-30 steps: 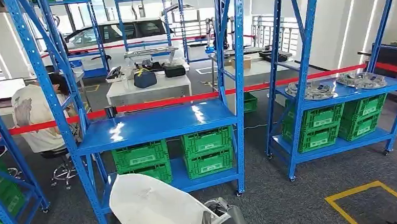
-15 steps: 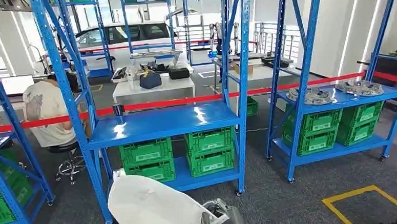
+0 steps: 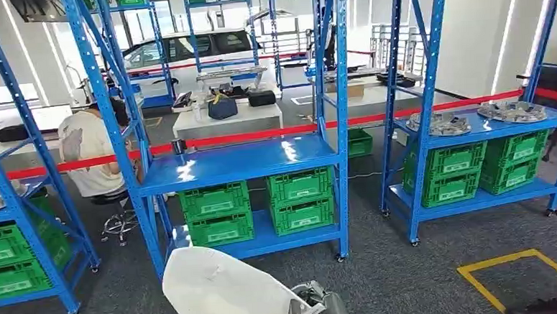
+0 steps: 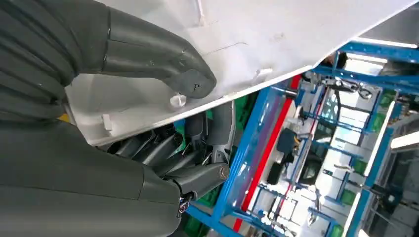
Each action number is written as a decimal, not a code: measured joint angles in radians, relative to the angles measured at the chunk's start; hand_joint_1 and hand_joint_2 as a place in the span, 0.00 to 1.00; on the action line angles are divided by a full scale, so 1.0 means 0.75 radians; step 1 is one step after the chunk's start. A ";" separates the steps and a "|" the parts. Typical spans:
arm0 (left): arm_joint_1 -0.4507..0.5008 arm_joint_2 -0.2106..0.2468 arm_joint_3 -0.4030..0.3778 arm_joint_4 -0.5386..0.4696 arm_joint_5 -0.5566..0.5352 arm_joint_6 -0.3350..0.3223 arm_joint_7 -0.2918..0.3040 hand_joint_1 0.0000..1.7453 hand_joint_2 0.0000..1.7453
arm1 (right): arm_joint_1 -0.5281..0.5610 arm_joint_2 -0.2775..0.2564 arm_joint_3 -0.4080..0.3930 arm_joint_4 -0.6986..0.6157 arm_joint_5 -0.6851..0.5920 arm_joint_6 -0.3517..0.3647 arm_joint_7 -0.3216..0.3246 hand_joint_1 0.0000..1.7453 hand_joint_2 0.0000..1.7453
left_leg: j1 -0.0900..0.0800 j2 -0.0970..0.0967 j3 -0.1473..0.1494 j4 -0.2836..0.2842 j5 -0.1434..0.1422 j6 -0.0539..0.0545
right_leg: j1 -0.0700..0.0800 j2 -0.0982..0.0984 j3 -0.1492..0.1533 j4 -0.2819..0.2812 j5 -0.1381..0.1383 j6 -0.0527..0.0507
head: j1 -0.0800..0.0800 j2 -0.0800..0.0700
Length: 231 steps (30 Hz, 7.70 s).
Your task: Take the parts from the cabinet and place them on the table.
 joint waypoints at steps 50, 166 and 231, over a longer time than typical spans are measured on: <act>0.010 0.004 -0.001 0.003 -0.001 -0.033 -0.002 0.00 1.00 | 0.044 -0.022 -0.015 -0.047 0.047 0.016 0.019 1.00 1.00 | -0.017 -0.124 0.190 -0.375 0.164 0.089 | 0.009 0.122 -0.015 0.061 0.000 0.038 | 0.000 0.000; 0.023 -0.002 0.194 0.003 0.198 0.005 -0.056 0.00 1.00 | 0.017 -0.045 0.052 -0.122 0.063 0.060 0.002 1.00 1.00 | 0.003 0.011 0.190 -0.376 0.173 0.076 | 0.016 0.028 -0.075 0.202 -0.117 0.066 | 0.010 0.000; -0.018 0.004 0.194 0.004 0.159 -0.015 -0.006 0.00 1.00 | -0.358 -0.052 -0.006 -0.085 0.304 0.081 0.084 1.00 1.00 | -0.003 -0.065 0.190 -0.380 0.183 0.093 | 0.014 0.037 -0.221 0.427 -0.137 0.071 | 0.007 0.000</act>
